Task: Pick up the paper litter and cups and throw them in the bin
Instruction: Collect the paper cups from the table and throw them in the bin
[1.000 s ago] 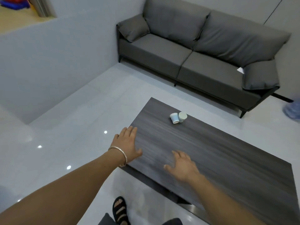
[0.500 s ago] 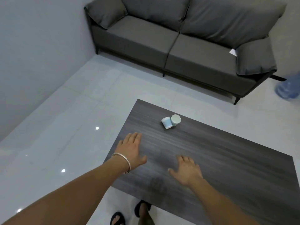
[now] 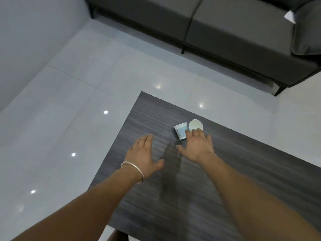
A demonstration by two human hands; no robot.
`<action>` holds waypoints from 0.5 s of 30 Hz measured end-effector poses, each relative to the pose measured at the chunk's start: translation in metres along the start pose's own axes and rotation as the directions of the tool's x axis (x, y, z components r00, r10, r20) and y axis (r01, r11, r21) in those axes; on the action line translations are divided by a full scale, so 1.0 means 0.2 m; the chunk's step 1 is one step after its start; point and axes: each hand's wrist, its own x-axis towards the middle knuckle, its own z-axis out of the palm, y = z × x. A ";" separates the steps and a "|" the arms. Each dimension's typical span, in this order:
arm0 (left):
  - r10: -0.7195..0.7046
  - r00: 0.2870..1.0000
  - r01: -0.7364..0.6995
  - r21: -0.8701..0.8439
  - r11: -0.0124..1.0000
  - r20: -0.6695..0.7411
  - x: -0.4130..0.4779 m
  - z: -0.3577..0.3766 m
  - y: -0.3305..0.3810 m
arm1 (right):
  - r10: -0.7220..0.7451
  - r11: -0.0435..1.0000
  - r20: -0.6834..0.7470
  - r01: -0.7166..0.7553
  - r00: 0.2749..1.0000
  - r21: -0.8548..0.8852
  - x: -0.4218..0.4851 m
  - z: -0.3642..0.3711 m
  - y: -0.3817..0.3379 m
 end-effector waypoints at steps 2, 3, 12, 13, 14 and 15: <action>-0.014 1.000 0.014 -0.024 1.000 0.000 0.11 0.05 -0.04 | -0.012 0.999 -0.018 0.011 1.000 -0.052 0.19 0.02 -0.01; -0.022 1.000 0.022 -0.040 0.999 0.005 0.16 0.08 -0.06 | -0.023 0.997 -0.019 0.021 1.000 -0.080 0.29 0.03 -0.01; -0.057 0.998 0.059 -0.095 0.994 0.030 0.38 0.27 -0.29 | -0.069 0.866 0.107 0.113 0.992 -0.488 0.76 0.21 -0.03; -0.061 0.997 0.065 -0.103 0.993 0.039 0.38 0.28 -0.29 | -0.068 0.860 0.117 0.118 0.991 -0.496 0.78 0.22 -0.03; -0.063 0.997 0.069 -0.115 0.991 0.050 0.39 0.30 -0.30 | -0.066 0.864 0.124 0.119 0.990 -0.490 0.79 0.23 -0.04; -0.061 0.996 0.068 -0.126 0.990 0.062 0.40 0.31 -0.29 | -0.063 0.878 0.124 0.114 0.990 -0.466 0.79 0.23 -0.04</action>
